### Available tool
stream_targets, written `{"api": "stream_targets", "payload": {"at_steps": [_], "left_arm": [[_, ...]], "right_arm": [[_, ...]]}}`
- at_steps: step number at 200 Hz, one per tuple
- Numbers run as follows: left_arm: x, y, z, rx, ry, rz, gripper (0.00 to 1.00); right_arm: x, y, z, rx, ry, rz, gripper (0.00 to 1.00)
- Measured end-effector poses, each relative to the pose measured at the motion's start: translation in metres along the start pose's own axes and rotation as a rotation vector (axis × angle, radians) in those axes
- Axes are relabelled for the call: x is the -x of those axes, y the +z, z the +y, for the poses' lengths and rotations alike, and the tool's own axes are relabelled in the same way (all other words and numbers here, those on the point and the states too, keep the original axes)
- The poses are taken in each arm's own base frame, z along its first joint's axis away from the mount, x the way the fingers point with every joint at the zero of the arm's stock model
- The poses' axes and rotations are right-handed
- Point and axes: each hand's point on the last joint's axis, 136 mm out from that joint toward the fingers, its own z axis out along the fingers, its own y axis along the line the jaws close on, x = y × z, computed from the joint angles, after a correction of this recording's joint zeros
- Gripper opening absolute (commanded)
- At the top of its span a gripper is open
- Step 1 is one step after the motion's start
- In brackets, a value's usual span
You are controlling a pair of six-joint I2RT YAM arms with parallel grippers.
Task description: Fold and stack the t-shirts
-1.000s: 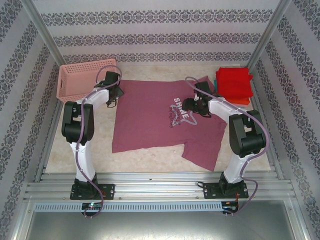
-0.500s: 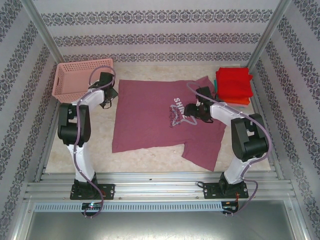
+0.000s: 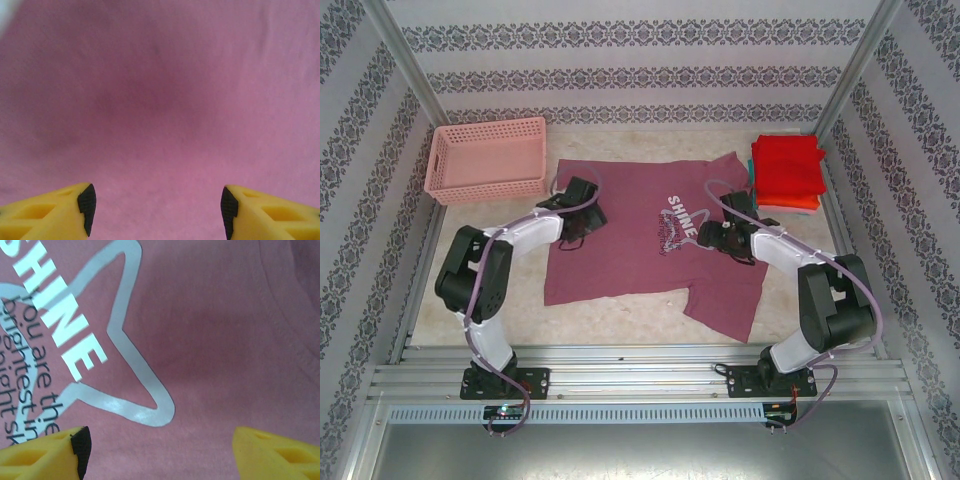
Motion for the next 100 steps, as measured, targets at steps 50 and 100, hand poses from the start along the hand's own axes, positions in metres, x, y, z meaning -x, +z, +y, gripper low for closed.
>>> {"api": "stream_targets", "payload": {"at_steps": [50, 100], "left_arm": [[0.000, 0.028, 0.009, 0.004, -0.042, 0.021, 0.67], [0.033, 0.039, 0.017, -0.014, -0.104, -0.027, 0.67]], "right_arm": [[-0.017, 0.005, 0.007, 0.011, -0.006, 0.021, 0.75], [-0.027, 0.027, 0.003, -0.007, 0.019, 0.070, 0.75]]}}
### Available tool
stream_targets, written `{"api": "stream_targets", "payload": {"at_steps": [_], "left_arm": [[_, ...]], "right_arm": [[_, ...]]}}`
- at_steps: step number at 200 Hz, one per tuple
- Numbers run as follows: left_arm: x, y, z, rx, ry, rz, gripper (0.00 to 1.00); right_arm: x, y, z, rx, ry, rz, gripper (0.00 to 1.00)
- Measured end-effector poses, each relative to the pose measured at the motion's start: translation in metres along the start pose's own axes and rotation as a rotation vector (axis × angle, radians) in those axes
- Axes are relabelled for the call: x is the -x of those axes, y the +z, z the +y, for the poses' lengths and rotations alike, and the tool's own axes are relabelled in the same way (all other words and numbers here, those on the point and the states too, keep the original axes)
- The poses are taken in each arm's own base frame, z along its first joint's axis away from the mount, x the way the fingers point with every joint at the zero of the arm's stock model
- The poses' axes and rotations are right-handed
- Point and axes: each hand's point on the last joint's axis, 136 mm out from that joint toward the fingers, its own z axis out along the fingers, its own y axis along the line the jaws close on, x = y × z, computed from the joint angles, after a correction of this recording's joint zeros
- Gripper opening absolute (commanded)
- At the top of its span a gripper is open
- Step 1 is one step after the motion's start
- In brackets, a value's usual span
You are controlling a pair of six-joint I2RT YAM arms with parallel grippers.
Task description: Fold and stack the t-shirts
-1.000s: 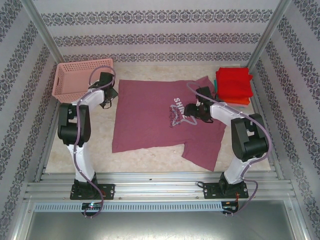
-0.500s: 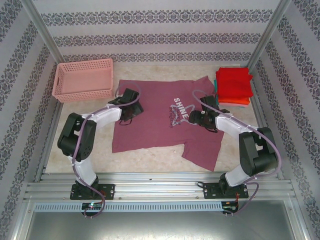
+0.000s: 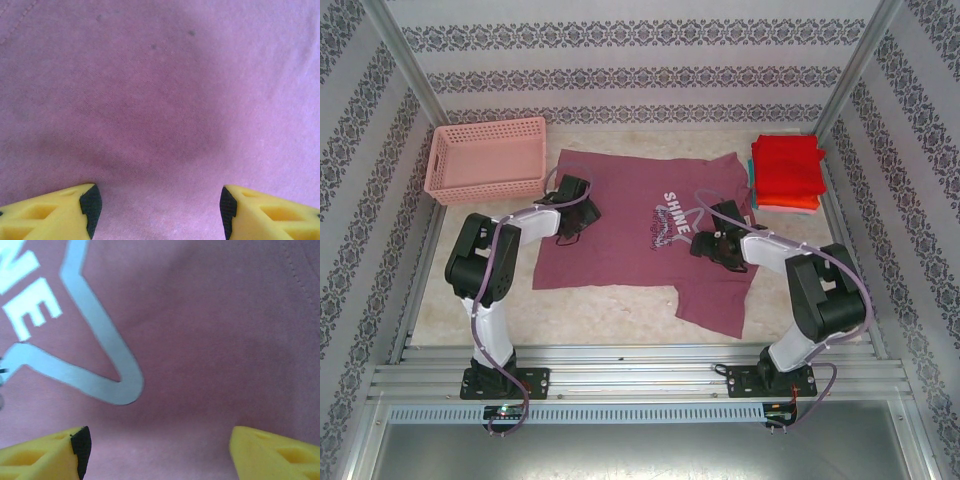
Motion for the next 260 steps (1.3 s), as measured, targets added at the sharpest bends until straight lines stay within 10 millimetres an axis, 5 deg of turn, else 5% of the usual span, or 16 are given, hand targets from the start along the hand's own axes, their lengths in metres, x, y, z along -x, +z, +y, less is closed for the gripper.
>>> {"api": "stream_targets", "payload": {"at_steps": [49, 91, 144, 177, 212, 260], "left_arm": [[0.019, 0.006, 0.001, -0.008, -0.012, -0.018, 0.68], [0.017, -0.001, 0.003, -0.003, 0.007, -0.013, 0.72], [0.002, -0.076, 0.045, 0.063, -0.035, -0.073, 0.77], [-0.014, -0.116, 0.086, 0.133, -0.132, -0.111, 0.69], [-0.044, -0.126, 0.138, 0.302, -0.210, -0.071, 0.62], [-0.062, -0.115, 0.161, 0.418, -0.261, -0.017, 0.49]], "right_arm": [[0.033, 0.014, 0.023, 0.040, 0.006, -0.039, 0.76], [0.033, 0.008, 0.025, 0.044, -0.011, -0.039, 0.77], [0.024, -0.042, 0.036, 0.109, -0.054, -0.130, 0.77], [0.014, -0.050, 0.037, 0.116, -0.083, -0.135, 0.77], [0.004, -0.048, 0.033, 0.098, -0.102, -0.112, 0.77], [0.003, -0.048, 0.032, 0.094, -0.103, -0.108, 0.77]]}}
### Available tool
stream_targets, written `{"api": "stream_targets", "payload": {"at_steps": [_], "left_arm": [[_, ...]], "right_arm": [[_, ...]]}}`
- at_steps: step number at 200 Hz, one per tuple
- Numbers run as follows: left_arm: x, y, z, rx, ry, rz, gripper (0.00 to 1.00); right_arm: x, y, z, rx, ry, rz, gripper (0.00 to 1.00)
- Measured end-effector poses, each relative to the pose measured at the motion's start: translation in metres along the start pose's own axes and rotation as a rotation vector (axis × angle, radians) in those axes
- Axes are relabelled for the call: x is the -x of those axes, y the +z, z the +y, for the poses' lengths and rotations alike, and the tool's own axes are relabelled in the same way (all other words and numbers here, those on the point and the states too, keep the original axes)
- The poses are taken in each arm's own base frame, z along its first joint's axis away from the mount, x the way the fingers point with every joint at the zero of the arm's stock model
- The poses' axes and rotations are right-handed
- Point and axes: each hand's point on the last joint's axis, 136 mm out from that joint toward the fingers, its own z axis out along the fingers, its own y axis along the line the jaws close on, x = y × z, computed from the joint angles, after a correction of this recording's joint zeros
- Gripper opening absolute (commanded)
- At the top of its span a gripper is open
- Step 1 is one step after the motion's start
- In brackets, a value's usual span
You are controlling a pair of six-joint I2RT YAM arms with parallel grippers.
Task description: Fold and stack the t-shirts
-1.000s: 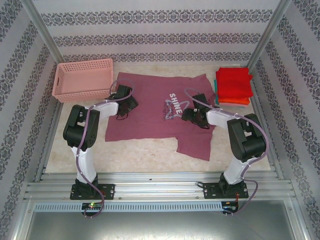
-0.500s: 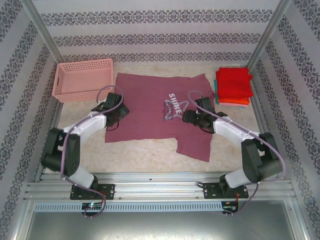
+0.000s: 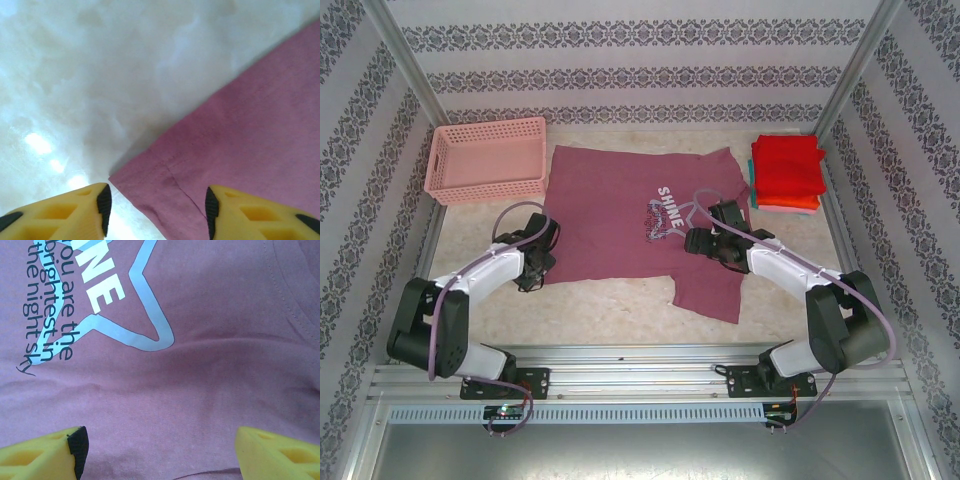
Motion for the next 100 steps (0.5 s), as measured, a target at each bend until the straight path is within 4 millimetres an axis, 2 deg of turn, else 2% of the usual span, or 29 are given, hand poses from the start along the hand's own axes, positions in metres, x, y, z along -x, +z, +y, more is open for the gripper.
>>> {"api": "stream_targets", "payload": {"at_steps": [27, 100], "left_arm": [[-0.006, 0.010, 0.007, 0.050, -0.005, 0.022, 0.44], [-0.009, 0.016, 0.012, 0.080, -0.011, 0.032, 0.38]], "right_arm": [[-0.001, 0.000, 0.002, 0.002, -0.005, 0.002, 0.78], [-0.002, 0.000, 0.001, -0.002, -0.005, 0.003, 0.78]]}}
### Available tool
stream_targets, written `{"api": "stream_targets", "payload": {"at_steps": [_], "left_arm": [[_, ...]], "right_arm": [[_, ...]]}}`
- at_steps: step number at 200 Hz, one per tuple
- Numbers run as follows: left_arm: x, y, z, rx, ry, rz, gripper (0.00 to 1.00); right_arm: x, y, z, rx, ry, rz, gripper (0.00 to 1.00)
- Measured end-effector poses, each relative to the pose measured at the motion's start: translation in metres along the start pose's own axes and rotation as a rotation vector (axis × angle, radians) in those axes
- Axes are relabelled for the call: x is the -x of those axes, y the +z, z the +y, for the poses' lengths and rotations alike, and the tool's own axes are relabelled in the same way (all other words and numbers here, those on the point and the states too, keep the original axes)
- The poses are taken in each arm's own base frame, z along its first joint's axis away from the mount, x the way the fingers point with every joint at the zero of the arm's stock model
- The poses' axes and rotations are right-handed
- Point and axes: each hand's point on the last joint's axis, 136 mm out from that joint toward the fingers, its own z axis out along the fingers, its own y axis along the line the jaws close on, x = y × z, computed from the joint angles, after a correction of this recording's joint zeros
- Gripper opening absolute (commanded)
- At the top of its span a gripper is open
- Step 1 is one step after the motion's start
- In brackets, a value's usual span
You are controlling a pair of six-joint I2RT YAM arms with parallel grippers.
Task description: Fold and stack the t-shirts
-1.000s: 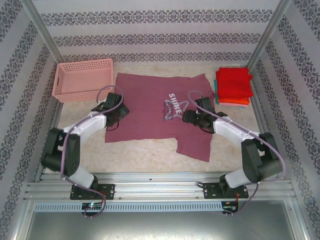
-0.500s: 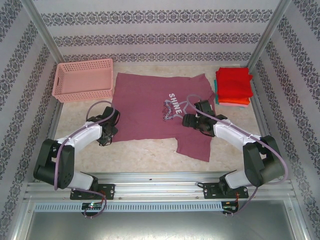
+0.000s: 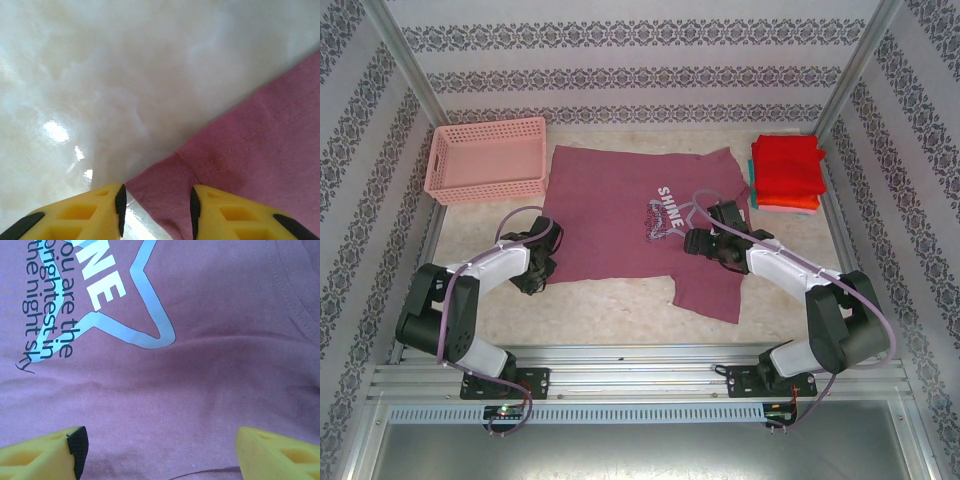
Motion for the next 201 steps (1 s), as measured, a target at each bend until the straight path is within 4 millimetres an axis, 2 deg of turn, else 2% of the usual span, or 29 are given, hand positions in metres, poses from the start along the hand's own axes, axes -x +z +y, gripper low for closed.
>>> {"api": "stream_targets", "payload": {"at_steps": [48, 90, 114, 144, 170, 201], "left_arm": [[-0.002, 0.005, 0.004, 0.015, -0.009, -0.001, 0.31], [0.000, 0.005, 0.012, 0.040, -0.015, -0.008, 0.08], [0.000, 0.004, 0.011, 0.036, -0.018, -0.009, 0.00], [0.000, 0.004, 0.011, 0.033, -0.017, -0.007, 0.00], [0.000, 0.004, 0.012, 0.029, -0.019, -0.008, 0.00], [0.000, 0.004, 0.012, 0.024, -0.021, -0.010, 0.00]], "right_arm": [[-0.002, 0.001, -0.001, -0.004, 0.000, 0.007, 0.78], [-0.003, -0.001, -0.003, -0.013, 0.000, 0.009, 0.78], [-0.003, -0.011, -0.007, -0.024, 0.001, -0.008, 0.78], [-0.004, -0.034, -0.016, -0.046, 0.015, -0.052, 0.77], [-0.023, -0.055, -0.031, -0.080, 0.056, -0.056, 0.76], [-0.070, -0.067, -0.045, -0.116, 0.100, 0.016, 0.73]]}}
